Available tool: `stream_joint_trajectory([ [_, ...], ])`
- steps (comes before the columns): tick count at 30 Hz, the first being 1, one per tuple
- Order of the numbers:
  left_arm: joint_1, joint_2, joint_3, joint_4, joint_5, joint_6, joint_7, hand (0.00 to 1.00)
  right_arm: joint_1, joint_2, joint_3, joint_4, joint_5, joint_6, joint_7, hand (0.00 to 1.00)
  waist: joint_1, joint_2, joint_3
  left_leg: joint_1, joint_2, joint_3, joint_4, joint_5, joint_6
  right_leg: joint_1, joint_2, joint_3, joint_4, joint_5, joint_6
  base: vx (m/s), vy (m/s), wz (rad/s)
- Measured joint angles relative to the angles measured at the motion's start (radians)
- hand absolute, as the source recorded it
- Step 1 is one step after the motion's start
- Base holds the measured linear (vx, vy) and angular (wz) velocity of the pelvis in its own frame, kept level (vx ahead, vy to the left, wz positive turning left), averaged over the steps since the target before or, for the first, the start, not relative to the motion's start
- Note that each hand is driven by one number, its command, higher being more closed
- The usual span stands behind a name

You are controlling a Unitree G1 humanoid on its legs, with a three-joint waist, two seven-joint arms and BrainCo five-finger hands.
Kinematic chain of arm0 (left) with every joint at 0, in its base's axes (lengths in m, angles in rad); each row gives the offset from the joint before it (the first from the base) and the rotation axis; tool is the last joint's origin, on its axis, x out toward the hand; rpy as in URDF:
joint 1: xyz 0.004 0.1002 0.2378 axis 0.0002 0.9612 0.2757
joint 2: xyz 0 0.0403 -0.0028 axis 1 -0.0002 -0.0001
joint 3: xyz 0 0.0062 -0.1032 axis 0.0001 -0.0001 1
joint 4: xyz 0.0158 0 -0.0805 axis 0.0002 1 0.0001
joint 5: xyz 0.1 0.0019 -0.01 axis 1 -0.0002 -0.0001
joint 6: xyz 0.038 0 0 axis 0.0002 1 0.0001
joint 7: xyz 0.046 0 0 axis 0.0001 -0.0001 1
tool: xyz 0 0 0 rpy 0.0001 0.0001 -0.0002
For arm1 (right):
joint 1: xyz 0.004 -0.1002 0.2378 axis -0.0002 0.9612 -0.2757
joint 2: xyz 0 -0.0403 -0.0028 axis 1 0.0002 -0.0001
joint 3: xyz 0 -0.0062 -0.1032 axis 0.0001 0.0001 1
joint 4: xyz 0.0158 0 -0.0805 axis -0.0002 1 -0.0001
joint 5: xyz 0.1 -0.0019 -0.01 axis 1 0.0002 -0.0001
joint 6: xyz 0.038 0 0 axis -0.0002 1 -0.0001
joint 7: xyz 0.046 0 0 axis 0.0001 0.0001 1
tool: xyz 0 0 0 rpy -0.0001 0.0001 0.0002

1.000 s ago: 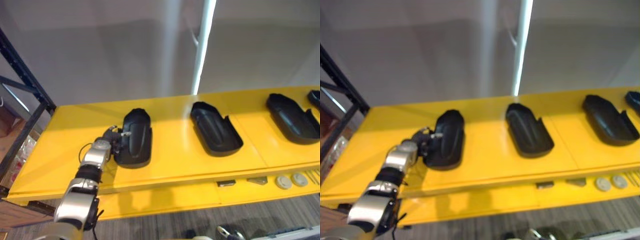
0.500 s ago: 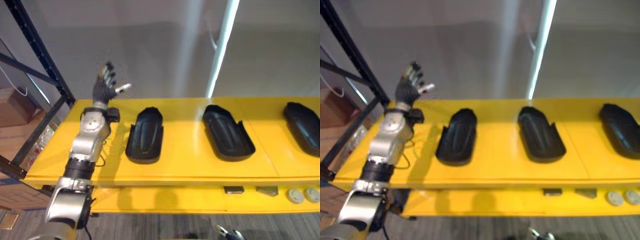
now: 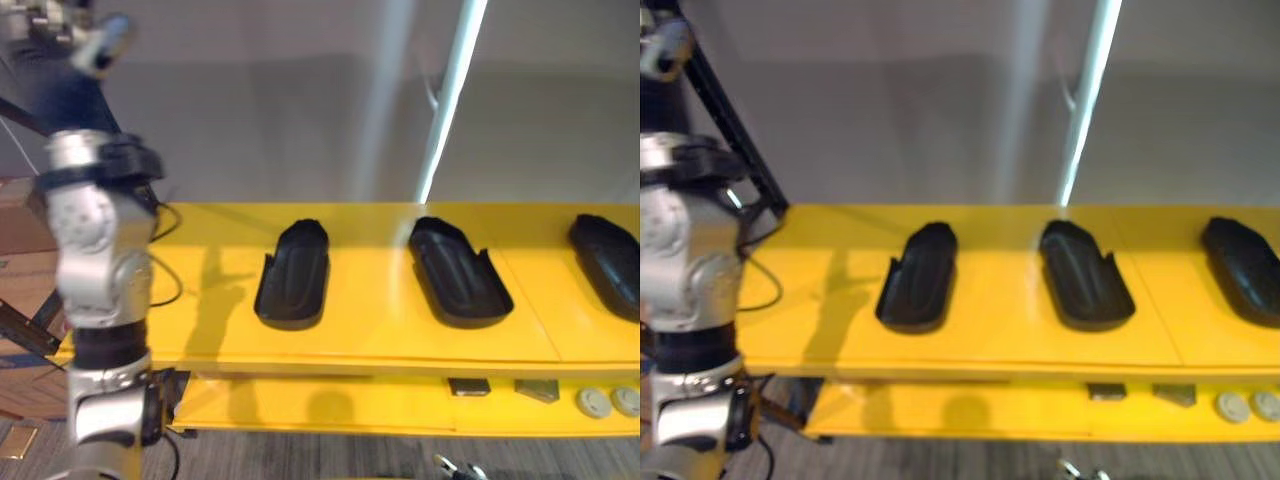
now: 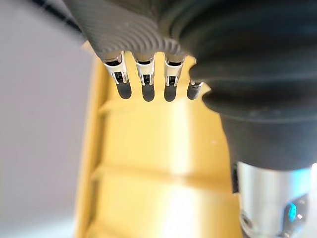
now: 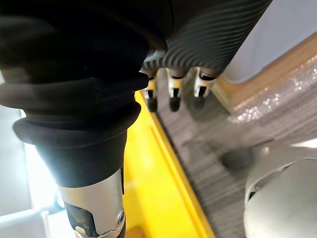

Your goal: Walk over and take plastic housings, then place them on the shelf

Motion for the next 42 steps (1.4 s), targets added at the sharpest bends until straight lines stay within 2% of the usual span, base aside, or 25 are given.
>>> stream_joint_trajectory([
  [2, 0.209, -0.025, 0.146, -0.085, 0.108, -0.052, 0.016, 0.00, 0.021, 0.010, -0.002, -0.025, 0.005, 0.000, -0.020, 0.00, 0.018, 0.001, -0.003, -0.015, -0.005, -0.020, 0.011, -0.009, 0.011, 0.006, -0.010, -0.025, 0.000, -0.001, 0.000, -0.02, 0.017, 0.25],
  [4, 0.331, -0.078, 0.212, -0.100, 0.187, -0.093, 0.060, 0.00, 0.043, 0.015, -0.004, -0.033, 0.011, 0.000, -0.035, 0.00, 0.039, 0.004, -0.009, -0.015, -0.009, -0.032, 0.014, -0.015, 0.020, 0.015, -0.017, -0.039, 0.000, -0.006, 0.007, -0.02, 0.022, 0.28],
  [5, 0.403, -0.111, 0.257, -0.103, 0.209, -0.125, 0.092, 0.00, 0.051, 0.022, -0.004, -0.033, 0.024, 0.001, -0.042, 0.00, 0.045, -0.004, -0.023, -0.021, -0.011, -0.045, 0.014, -0.016, 0.021, 0.019, -0.021, -0.054, 0.000, -0.009, 0.010, -0.01, 0.019, 0.32],
  [7, 0.493, -0.146, 0.311, -0.099, 0.260, -0.155, 0.148, 0.00, 0.053, 0.028, 0.005, -0.036, 0.040, 0.002, -0.043, 0.00, 0.060, -0.013, -0.036, -0.030, -0.011, -0.047, 0.017, -0.016, 0.021, 0.016, -0.023, -0.058, 0.000, -0.010, 0.010, 0.01, 0.012, 0.17],
  [10, 0.598, -0.191, 0.349, -0.020, 0.319, -0.193, 0.240, 0.00, 0.045, 0.026, 0.034, -0.038, 0.051, 0.005, -0.049, 0.00, 0.070, -0.012, -0.040, -0.031, -0.015, -0.049, 0.017, -0.016, 0.021, 0.016, -0.027, -0.060, -0.001, -0.010, 0.010, 0.00, 0.006, 0.01],
  [12, 0.625, -0.221, 0.346, 0.088, 0.339, -0.199, 0.269, 0.00, 0.038, 0.020, 0.063, -0.038, 0.055, 0.010, -0.056, 0.00, 0.070, -0.006, -0.044, -0.033, -0.015, -0.051, 0.014, -0.019, 0.017, 0.015, -0.029, -0.067, 0.000, -0.010, 0.010, 0.01, 0.011, 0.06],
  [15, 0.663, -0.316, 0.308, 0.261, 0.371, -0.200, 0.282, 0.00, 0.033, 0.017, 0.096, -0.037, 0.078, 0.025, -0.055, 0.00, 0.071, -0.004, -0.046, -0.039, -0.015, -0.060, 0.012, -0.017, 0.016, 0.015, -0.029, -0.079, 0.000, -0.013, 0.011, 0.03, 0.007, 0.11],
  [17, 0.706, -0.390, 0.232, 0.380, 0.394, -0.197, 0.267, 0.00, 0.025, 0.010, 0.125, -0.035, 0.078, 0.029, -0.056, 0.00, 0.073, -0.011, -0.044, -0.043, -0.017, -0.071, 0.009, -0.007, 0.015, 0.014, -0.031, -0.085, 0.000, -0.016, 0.015, 0.05, 0.015, 0.14],
  [21, 0.751, -0.477, 0.129, 0.560, 0.382, -0.190, 0.214, 0.00, 0.019, 0.009, 0.129, -0.027, 0.081, 0.042, -0.059, 0.00, 0.081, -0.017, -0.044, -0.040, -0.023, -0.073, 0.007, -0.007, 0.016, 0.016, -0.036, -0.090, 0.000, -0.022, 0.023, 0.05, 0.026, 0.03],
  [22, 0.760, -0.507, 0.098, 0.670, 0.380, -0.186, 0.192, 0.00, 0.019, 0.009, 0.128, -0.021, 0.089, 0.046, -0.059, 0.00, 0.081, -0.018, -0.040, -0.031, -0.026, -0.073, 0.004, -0.006, 0.016, 0.024, -0.039, -0.092, 0.000, -0.025, 0.026, 0.04, 0.041, 0.03],
  [24, 0.760, -0.533, 0.091, 0.780, 0.374, -0.178, 0.187, 0.00, 0.018, 0.010, 0.126, -0.019, 0.089, 0.046, -0.059, 0.00, 0.079, -0.021, -0.035, -0.013, -0.027, -0.072, -0.002, -0.007, 0.017, 0.038, -0.039, -0.093, 0.000, -0.028, 0.028, 0.01, 0.016, 0.00],
  [26, 0.759, -0.552, 0.091, 0.935, 0.355, -0.158, 0.160, 0.00, 0.018, 0.018, 0.115, -0.016, 0.089, 0.046, -0.059, 0.00, 0.077, -0.031, -0.032, -0.006, -0.027, -0.073, -0.008, -0.007, 0.017, 0.045, -0.038, -0.097, 0.000, -0.035, 0.030, 0.00, 0.000, 0.00],
  [29, 0.761, -0.559, 0.134, 1.091, 0.254, -0.157, 0.120, 0.00, 0.020, 0.032, 0.046, -0.012, 0.088, 0.045, -0.058, 0.00, 0.071, -0.031, -0.030, -0.002, -0.026, -0.070, -0.015, -0.008, 0.017, 0.044, -0.037, -0.096, 0.000, -0.039, 0.032, 0.00, 0.002, -0.01],
  [33, 0.768, -0.589, 0.199, 1.169, 0.177, -0.156, 0.100, 0.00, 0.020, 0.030, -0.022, 0.007, 0.090, 0.037, -0.058, 0.00, 0.065, -0.022, -0.025, 0.010, -0.026, -0.059, -0.030, -0.008, 0.016, 0.045, -0.034, -0.082, 0.000, -0.043, 0.035, 0.01, 0.013, -0.07],
  [37, 0.760, -0.599, 0.245, 1.230, 0.077, -0.148, 0.068, 0.00, 0.020, 0.031, -0.080, 0.022, 0.144, 0.034, -0.061, 0.00, 0.058, -0.014, -0.006, 0.026, -0.022, -0.045, -0.036, -0.009, 0.015, 0.047, -0.028, -0.074, 0.000, -0.046, 0.035, 0.01, 0.003, -0.09],
  [42, 0.749, -0.623, 0.282, 1.263, 0.063, -0.148, 0.062, 0.00, 0.024, 0.033, -0.136, 0.033, 0.199, 0.025, -0.064, 0.00, 0.055, -0.002, 0.002, 0.037, -0.020, -0.033, -0.047, -0.009, 0.015, 0.047, -0.024, -0.057, 0.000, -0.048, 0.034, 0.00, 0.000, -0.06],
])
